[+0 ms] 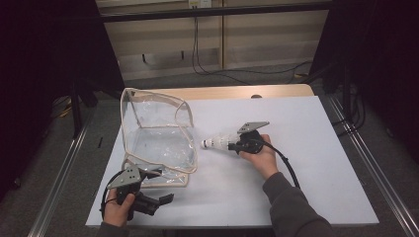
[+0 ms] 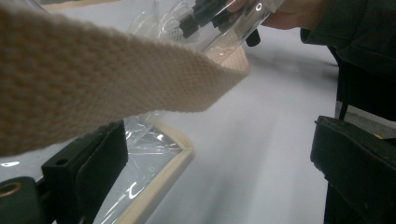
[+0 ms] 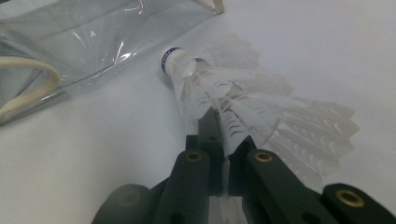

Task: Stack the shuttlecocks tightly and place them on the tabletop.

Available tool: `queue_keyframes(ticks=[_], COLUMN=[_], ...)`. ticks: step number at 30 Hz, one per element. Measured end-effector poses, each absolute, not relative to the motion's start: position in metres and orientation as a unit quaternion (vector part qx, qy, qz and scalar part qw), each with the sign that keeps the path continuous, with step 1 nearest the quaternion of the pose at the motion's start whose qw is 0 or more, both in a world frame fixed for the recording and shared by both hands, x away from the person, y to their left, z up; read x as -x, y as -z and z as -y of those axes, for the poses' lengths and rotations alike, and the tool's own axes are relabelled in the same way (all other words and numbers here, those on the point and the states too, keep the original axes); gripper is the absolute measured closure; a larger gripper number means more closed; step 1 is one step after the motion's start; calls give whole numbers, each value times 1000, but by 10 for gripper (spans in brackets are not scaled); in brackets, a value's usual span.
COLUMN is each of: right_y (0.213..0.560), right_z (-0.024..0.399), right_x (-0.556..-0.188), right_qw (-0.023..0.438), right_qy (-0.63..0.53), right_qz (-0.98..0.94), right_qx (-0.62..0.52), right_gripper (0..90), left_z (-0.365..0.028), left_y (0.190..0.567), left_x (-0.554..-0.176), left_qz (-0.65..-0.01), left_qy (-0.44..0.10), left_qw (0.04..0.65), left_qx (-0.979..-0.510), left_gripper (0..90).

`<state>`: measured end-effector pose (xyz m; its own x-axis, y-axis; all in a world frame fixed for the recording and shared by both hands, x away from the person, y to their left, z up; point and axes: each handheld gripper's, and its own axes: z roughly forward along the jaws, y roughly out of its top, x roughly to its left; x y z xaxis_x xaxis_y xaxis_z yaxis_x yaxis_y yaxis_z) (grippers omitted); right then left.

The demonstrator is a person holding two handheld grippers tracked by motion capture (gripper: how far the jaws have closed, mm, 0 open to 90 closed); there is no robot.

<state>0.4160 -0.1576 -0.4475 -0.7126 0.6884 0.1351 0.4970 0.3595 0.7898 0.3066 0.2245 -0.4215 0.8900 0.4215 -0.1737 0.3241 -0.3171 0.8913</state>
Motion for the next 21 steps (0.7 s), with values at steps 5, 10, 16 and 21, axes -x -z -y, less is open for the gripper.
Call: queue_keyframes(ticks=[5, 10, 16, 21], right_y=[448, 448, 448, 447], right_z=[156, 155, 154, 152], right_x=[-416, -416, -417, -418], right_qw=[108, 108, 106, 107], right_qy=[-437, -437, -437, -437], right_qz=[-816, -817, -817, -819], right_qx=[-363, -362, -359, -357], right_gripper=[896, 897, 897, 896], left_z=[-224, -225, -224, -224], left_y=[422, 421, 422, 422], left_x=[-307, -307, -307, -307], left_qz=[-230, -229, -229, -229], left_qy=[-45, -47, -46, -47], left_qw=[537, 537, 537, 537], left_qx=[-810, -811, -810, -811], left_gripper=[40, 39, 39, 38])
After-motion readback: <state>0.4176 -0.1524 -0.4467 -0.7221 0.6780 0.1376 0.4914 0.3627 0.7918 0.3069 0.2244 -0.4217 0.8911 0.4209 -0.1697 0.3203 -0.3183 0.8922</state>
